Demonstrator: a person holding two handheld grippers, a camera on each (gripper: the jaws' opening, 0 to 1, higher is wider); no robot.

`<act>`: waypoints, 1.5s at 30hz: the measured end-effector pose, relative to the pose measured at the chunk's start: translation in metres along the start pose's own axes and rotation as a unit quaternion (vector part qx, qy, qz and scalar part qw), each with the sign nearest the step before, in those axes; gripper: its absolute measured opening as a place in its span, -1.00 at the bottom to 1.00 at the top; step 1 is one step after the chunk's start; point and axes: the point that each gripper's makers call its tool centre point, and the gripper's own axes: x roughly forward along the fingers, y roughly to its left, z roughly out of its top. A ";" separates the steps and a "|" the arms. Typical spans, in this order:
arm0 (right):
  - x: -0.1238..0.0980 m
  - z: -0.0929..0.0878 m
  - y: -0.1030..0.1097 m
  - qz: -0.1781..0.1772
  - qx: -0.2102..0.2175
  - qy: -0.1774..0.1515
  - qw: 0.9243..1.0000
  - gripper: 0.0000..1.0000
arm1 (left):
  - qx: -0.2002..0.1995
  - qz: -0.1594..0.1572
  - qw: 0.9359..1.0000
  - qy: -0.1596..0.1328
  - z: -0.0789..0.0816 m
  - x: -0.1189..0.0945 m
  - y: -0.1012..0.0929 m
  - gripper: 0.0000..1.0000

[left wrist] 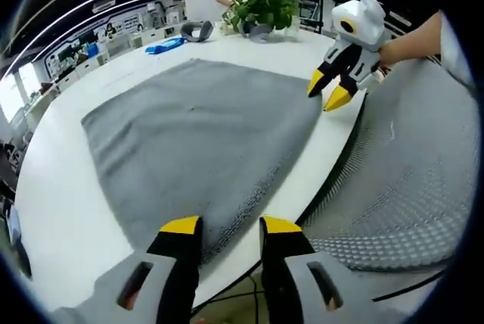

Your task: Fold the towel on the table until its edges align and the towel forms a compact rectangular stack.

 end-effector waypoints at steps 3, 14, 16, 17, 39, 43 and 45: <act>-0.001 -0.003 -0.004 -0.005 -0.005 0.005 1.000 -0.57 | 0.001 0.010 1.000 0.000 -0.004 -0.003 0.006 -0.41; -0.004 -0.012 -0.013 -0.018 0.000 0.004 1.000 -0.62 | -0.009 0.039 0.999 0.013 -0.018 -0.014 0.025 -0.42; -0.005 -0.013 -0.016 -0.021 0.001 0.004 1.000 -0.63 | -0.015 0.042 0.999 0.013 -0.019 -0.016 0.026 -0.43; -0.005 -0.014 -0.017 -0.023 0.001 0.006 1.000 -0.63 | -0.016 0.042 0.999 0.011 -0.020 -0.016 0.027 -0.44; -0.006 -0.014 -0.023 -0.060 -0.015 0.009 0.998 -0.80 | 0.005 0.061 0.998 0.034 -0.021 -0.013 0.029 -0.68; -0.006 -0.015 -0.026 -0.076 -0.021 0.008 0.997 -0.89 | 0.005 0.067 0.997 0.033 -0.021 -0.014 0.030 -0.74; -0.006 -0.016 -0.026 -0.078 -0.030 0.011 0.996 -0.93 | 0.008 0.075 0.997 0.036 -0.022 -0.015 0.031 -0.80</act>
